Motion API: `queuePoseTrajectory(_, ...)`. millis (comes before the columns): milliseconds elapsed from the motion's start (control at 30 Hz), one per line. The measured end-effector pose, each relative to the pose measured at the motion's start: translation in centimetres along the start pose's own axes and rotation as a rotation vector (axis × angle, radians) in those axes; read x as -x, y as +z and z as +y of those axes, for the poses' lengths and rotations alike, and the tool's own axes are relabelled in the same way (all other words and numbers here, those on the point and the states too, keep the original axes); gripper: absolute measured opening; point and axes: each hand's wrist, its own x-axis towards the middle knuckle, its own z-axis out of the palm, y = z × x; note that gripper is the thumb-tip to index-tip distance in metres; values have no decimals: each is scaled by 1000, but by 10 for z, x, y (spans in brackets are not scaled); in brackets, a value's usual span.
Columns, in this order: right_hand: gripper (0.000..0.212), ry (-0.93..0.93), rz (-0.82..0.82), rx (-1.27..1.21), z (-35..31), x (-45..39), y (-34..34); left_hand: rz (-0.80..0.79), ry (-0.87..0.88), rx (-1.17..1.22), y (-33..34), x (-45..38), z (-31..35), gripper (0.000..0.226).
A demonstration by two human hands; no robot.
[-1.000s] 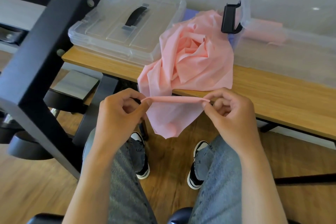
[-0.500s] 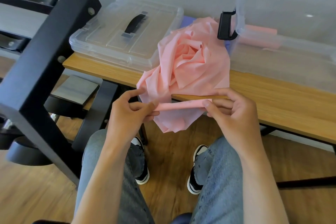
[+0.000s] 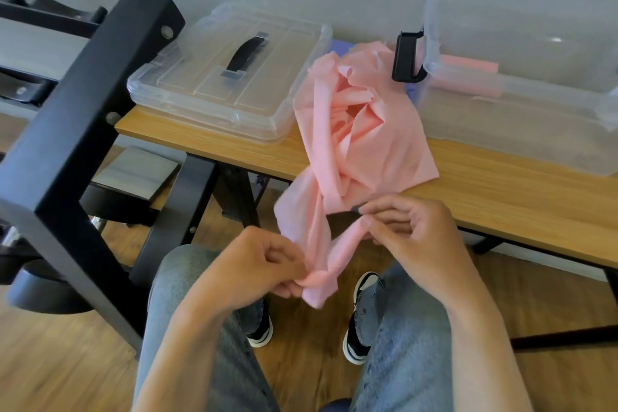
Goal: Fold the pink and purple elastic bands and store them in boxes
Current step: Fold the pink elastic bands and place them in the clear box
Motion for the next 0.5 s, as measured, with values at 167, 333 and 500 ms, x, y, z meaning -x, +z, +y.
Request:
queuePoseTrajectory(167, 15, 108, -259, 123, -4, 9, 9, -285, -77, -215, 10, 2, -7, 5)
queuePoseTrajectory(333, 27, 192, -447, 135, -1, 22, 17, -613, -253, -432, 24, 2, -19, 14)
queuePoseTrajectory(500, 60, 210, -529, 192, 7, 36, 32, -743, -309, -600, 47, -5, -33, 28)
